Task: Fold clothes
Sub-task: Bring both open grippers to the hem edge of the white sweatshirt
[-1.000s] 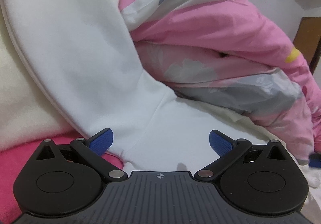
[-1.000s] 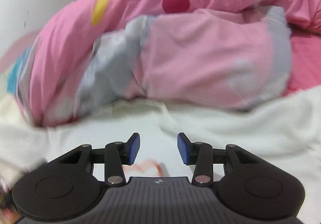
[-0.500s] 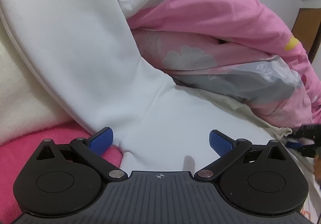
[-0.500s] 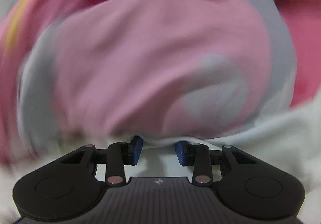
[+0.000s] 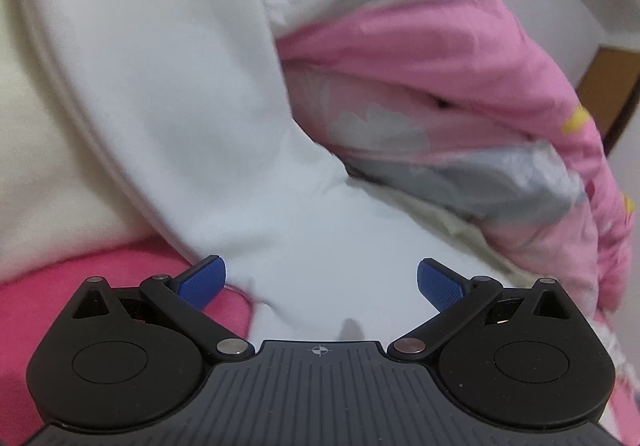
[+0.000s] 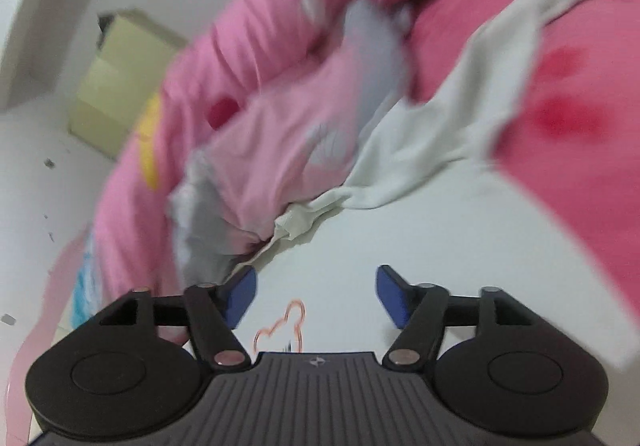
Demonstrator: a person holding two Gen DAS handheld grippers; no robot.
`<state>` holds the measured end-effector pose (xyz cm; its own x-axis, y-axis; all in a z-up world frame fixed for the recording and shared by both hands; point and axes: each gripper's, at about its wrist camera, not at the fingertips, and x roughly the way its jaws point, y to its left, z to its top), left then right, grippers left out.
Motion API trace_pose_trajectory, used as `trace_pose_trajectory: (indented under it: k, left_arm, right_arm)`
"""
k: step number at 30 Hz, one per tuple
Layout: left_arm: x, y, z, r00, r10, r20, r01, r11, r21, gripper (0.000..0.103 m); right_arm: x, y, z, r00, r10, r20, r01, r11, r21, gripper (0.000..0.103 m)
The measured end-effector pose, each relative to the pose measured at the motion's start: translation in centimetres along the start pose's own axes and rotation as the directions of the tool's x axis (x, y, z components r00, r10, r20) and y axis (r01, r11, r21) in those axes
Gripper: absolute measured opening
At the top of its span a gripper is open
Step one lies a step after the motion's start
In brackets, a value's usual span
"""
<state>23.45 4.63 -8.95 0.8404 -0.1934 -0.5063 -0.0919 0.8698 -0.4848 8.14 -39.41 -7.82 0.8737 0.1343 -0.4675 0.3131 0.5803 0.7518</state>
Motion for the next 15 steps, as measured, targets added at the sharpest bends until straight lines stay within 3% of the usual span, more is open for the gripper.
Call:
trace_pose_trajectory:
  k: [3,7,13,15]
  left_arm:
    - [-1.8,0.3,0.7,0.999,-0.019,0.034,0.019,1.0,-0.021,0.103]
    - [-5.3,0.2,0.2,0.998,-0.031,0.052,0.031,1.0,0.004,0.103]
    - [-11.7,3.7,-5.4,0.99,-0.113,-0.081,0.108,0.992,-0.057,0.101]
    - [-14.3,4.6,-7.3,0.987,-0.136,-0.089,0.136,0.991,-0.013,0.099]
  right_arm:
    - [-8.1,-1.2,-1.9,0.999,-0.033,0.039,0.034,0.999,-0.03,0.073]
    - [-14.4,-4.0,-3.4,0.993,-0.104,0.055,0.106,0.994,-0.039,0.08]
    - [-13.5,-6.5,-4.6,0.993,-0.116,0.028,0.118,0.989,-0.09,0.08]
    - [-13.1,-7.3,-5.0,0.993,-0.12,0.02,0.122,0.987,-0.107,0.08]
